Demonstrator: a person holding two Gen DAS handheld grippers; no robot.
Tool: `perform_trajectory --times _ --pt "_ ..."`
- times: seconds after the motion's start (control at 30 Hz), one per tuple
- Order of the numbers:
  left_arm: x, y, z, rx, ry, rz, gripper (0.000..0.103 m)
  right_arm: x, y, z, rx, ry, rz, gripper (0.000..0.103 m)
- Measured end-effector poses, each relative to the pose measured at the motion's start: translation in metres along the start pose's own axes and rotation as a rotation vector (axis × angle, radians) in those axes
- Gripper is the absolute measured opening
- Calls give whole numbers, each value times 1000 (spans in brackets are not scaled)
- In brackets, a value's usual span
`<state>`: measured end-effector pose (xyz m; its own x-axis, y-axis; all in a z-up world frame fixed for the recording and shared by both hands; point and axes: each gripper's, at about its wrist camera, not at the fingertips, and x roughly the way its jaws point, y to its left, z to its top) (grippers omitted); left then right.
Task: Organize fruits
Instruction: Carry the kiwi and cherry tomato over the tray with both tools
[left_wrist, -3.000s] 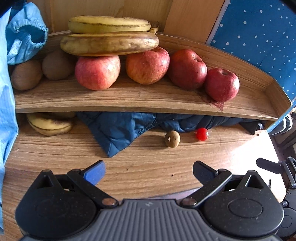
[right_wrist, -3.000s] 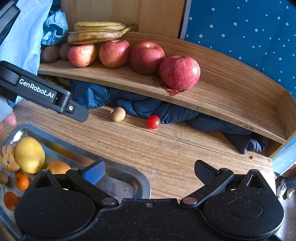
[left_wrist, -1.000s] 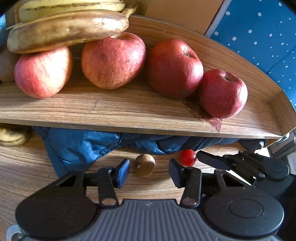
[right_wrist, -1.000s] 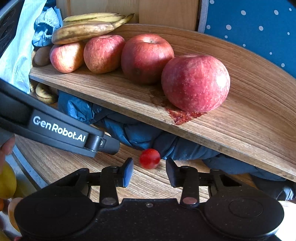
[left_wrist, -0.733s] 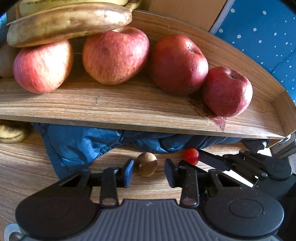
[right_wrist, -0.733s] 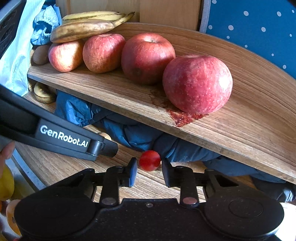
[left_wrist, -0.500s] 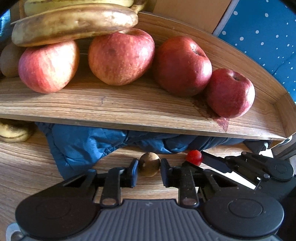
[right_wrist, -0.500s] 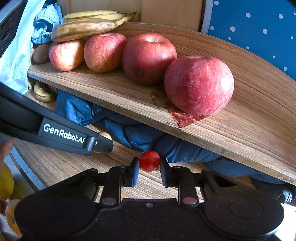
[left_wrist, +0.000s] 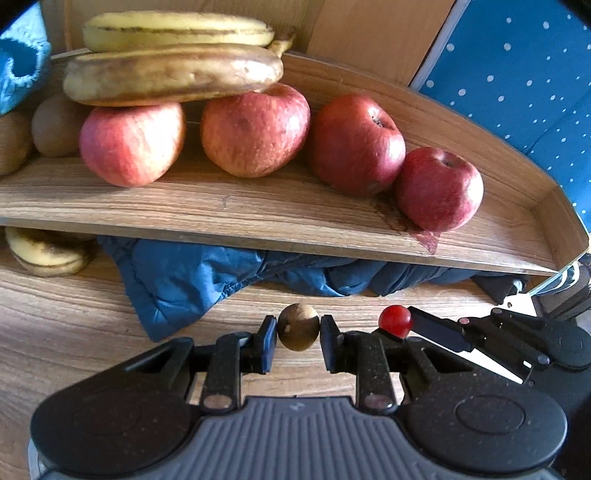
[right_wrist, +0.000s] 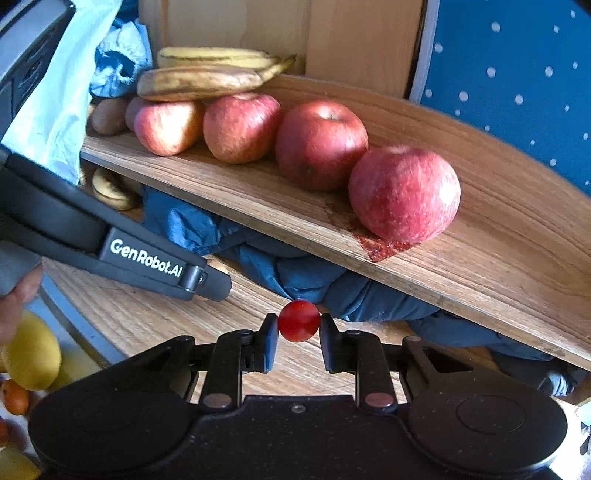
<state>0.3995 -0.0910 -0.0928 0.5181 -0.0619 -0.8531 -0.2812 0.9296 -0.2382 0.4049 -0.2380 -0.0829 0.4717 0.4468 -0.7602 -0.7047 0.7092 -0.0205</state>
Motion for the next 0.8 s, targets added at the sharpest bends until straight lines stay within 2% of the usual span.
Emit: perform_trajectory --times 0.4,0.8 --pt "-49 13 -20 43 -45 -21 27 -31 23 -11 -8 -16 -11 25" --pt "-83 35 -51 50 -28 -11 27 -55 58 -13 -33 -44 -6 25"
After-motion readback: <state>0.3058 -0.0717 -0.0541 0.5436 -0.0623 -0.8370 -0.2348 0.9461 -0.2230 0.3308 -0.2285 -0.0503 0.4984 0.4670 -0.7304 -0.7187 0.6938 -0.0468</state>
